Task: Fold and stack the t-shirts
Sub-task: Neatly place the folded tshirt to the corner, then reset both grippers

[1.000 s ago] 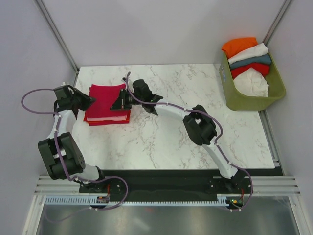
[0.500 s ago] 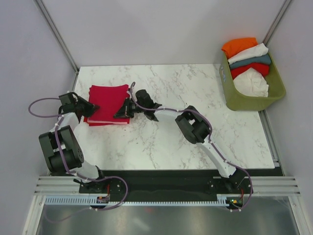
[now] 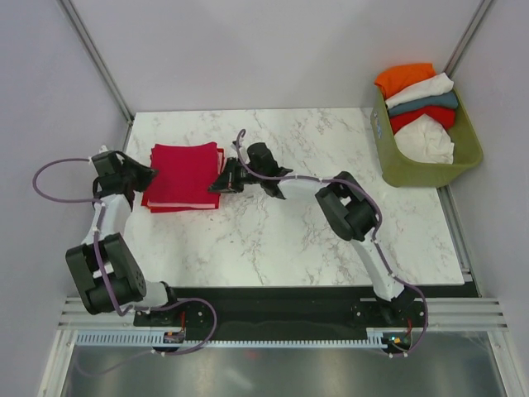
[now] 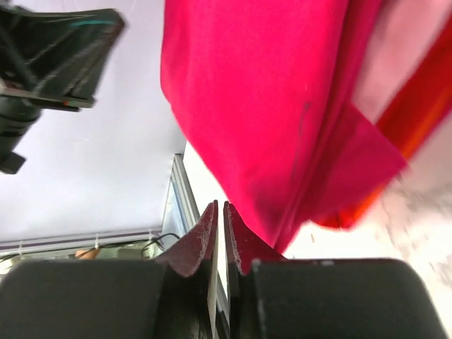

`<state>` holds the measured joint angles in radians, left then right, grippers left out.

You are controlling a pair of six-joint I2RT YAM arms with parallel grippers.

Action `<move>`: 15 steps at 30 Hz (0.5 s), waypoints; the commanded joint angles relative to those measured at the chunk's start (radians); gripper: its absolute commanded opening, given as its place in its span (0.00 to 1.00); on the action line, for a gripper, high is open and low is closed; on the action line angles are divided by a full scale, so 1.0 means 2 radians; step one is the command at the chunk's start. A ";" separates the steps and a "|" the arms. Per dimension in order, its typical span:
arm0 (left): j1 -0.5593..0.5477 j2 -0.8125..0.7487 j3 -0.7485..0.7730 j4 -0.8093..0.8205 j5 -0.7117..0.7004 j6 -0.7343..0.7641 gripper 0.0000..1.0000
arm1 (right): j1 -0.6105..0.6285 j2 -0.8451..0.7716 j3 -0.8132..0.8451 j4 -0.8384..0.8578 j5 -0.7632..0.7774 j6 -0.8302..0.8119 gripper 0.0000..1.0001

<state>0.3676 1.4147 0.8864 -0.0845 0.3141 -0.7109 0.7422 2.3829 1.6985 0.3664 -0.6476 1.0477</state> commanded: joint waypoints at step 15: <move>-0.307 -0.114 0.006 0.034 -0.120 0.041 0.04 | -0.061 -0.410 -0.329 -0.151 0.320 -0.297 0.18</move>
<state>-0.1558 1.2160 0.8864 -0.0689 0.1638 -0.6907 0.6125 1.6836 1.1484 0.1097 -0.2363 0.5762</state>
